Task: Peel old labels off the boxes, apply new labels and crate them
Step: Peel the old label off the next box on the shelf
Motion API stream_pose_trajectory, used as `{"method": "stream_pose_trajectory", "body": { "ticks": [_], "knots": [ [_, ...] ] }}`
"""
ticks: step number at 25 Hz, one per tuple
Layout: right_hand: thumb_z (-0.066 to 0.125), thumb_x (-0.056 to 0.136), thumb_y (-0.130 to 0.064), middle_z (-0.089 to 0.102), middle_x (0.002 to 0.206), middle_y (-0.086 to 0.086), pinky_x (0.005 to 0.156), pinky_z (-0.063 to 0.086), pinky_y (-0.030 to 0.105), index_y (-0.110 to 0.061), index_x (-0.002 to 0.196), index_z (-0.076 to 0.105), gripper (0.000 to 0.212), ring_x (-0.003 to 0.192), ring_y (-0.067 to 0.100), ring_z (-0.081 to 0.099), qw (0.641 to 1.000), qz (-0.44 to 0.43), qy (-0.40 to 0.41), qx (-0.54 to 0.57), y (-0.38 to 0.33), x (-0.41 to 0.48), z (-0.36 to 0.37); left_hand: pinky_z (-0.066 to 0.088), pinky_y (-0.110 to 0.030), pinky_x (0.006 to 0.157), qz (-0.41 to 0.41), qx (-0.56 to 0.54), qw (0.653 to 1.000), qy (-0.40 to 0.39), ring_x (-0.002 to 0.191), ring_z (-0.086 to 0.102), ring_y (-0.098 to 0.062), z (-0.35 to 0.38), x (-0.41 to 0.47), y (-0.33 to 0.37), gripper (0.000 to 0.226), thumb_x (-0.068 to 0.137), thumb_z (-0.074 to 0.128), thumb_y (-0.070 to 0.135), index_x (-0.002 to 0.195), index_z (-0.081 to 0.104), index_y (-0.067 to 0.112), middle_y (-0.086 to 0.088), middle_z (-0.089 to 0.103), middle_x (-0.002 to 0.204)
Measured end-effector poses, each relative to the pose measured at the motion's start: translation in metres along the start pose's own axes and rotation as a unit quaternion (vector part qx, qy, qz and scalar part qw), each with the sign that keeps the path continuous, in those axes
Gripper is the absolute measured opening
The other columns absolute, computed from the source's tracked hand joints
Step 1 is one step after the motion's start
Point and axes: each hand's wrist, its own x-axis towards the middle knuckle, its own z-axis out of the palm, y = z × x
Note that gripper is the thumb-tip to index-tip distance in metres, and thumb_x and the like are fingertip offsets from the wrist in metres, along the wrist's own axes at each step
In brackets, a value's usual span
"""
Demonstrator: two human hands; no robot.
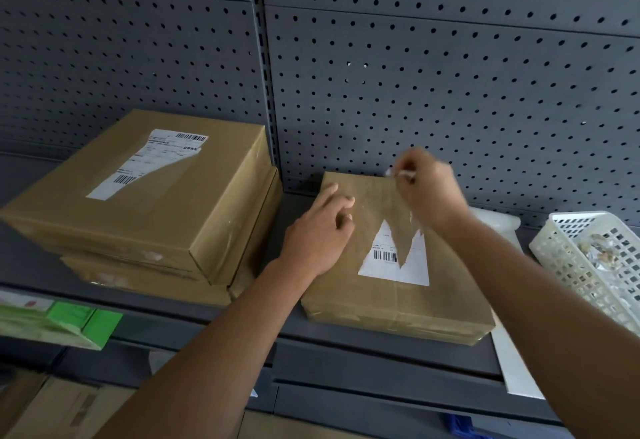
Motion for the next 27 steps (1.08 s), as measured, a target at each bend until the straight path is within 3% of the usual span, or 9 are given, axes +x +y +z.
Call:
{"method": "stream_pose_trajectory", "body": {
  "ticks": [3, 7, 11, 13, 16, 20, 23, 27],
  "knots": [
    [0.052, 0.099, -0.016, 0.062, 0.093, -0.005, 0.054, 0.045, 0.018, -0.015, 0.101, 0.058, 0.007, 0.07, 0.006, 0.058, 0.998, 0.026, 0.044, 0.04, -0.011, 0.018, -0.031, 0.048, -0.041, 0.095, -0.007, 0.002, 1.0, 0.007, 0.109, 0.061, -0.009, 0.0, 0.0, -0.004, 0.032, 0.103, 0.037, 0.042, 0.133, 0.05, 0.042, 0.027, 0.014, 0.161],
    [0.054, 0.097, -0.023, 0.065, 0.093, -0.005, 0.067, 0.059, 0.029, -0.023, 0.098, 0.058, 0.004, 0.077, 0.014, 0.067, 0.997, 0.016, -0.079, 0.007, -0.001, -0.019, -0.023, 0.046, -0.043, 0.098, 0.002, 0.002, 1.0, 0.005, 0.116, 0.059, -0.01, -0.001, 0.001, -0.002, 0.034, 0.104, 0.037, 0.042, 0.136, 0.048, 0.042, 0.027, 0.014, 0.161],
    [0.06, 0.095, -0.017, 0.058, 0.097, -0.008, 0.069, 0.045, 0.007, -0.022, 0.09, 0.057, 0.008, 0.081, -0.001, 0.058, 0.991, -0.061, -0.118, -0.022, 0.012, -0.064, -0.006, 0.043, -0.049, 0.105, -0.003, -0.003, 1.0, 0.006, 0.126, 0.054, -0.012, -0.003, 0.001, -0.001, 0.034, 0.104, 0.038, 0.043, 0.136, 0.048, 0.041, 0.027, 0.013, 0.162],
    [0.063, 0.094, -0.015, 0.059, 0.099, -0.007, 0.071, 0.047, 0.01, -0.015, 0.088, 0.062, 0.005, 0.079, 0.001, 0.059, 0.993, -0.08, -0.091, -0.002, 0.017, -0.067, -0.008, 0.04, -0.046, 0.106, -0.004, -0.001, 1.0, 0.009, 0.129, 0.052, -0.012, -0.003, 0.001, -0.001, 0.034, 0.104, 0.038, 0.042, 0.137, 0.048, 0.04, 0.026, 0.013, 0.162],
    [0.069, 0.089, -0.01, 0.065, 0.083, -0.01, 0.067, 0.051, 0.014, -0.011, 0.082, 0.066, 0.008, 0.071, 0.003, 0.063, 0.996, -0.058, -0.06, 0.019, 0.028, -0.072, -0.016, 0.037, -0.039, 0.098, -0.003, 0.005, 1.0, 0.009, 0.129, 0.052, -0.011, -0.001, 0.0, -0.001, 0.033, 0.104, 0.039, 0.042, 0.135, 0.049, 0.039, 0.026, 0.014, 0.162],
    [0.079, 0.079, -0.014, 0.064, 0.071, -0.007, 0.062, 0.05, 0.019, -0.014, 0.08, 0.063, 0.017, 0.067, 0.011, 0.061, 0.998, -0.029, -0.063, 0.008, 0.034, -0.085, -0.016, 0.035, -0.041, 0.104, -0.002, 0.003, 1.0, 0.006, 0.133, 0.049, -0.012, -0.001, 0.0, -0.001, 0.033, 0.105, 0.038, 0.042, 0.136, 0.049, 0.041, 0.026, 0.014, 0.162],
    [0.074, 0.083, -0.008, 0.064, 0.078, -0.008, 0.066, 0.051, 0.02, -0.021, 0.095, 0.065, 0.019, 0.07, 0.008, 0.06, 0.996, -0.048, -0.072, 0.013, 0.034, -0.084, -0.015, 0.036, -0.042, 0.105, 0.0, 0.007, 1.0, 0.009, 0.133, 0.048, -0.012, 0.0, 0.0, 0.0, 0.034, 0.105, 0.038, 0.042, 0.137, 0.049, 0.04, 0.026, 0.014, 0.163],
    [0.06, 0.093, -0.004, 0.063, 0.093, -0.005, 0.072, 0.04, 0.006, -0.015, 0.095, 0.076, 0.019, 0.078, -0.002, 0.057, 0.991, -0.086, -0.106, -0.013, 0.021, -0.091, -0.018, 0.037, -0.038, 0.098, 0.005, 0.007, 1.0, 0.015, 0.131, 0.049, -0.014, 0.0, 0.002, 0.004, 0.034, 0.105, 0.037, 0.041, 0.136, 0.05, 0.039, 0.025, 0.015, 0.162]
  ]
}}
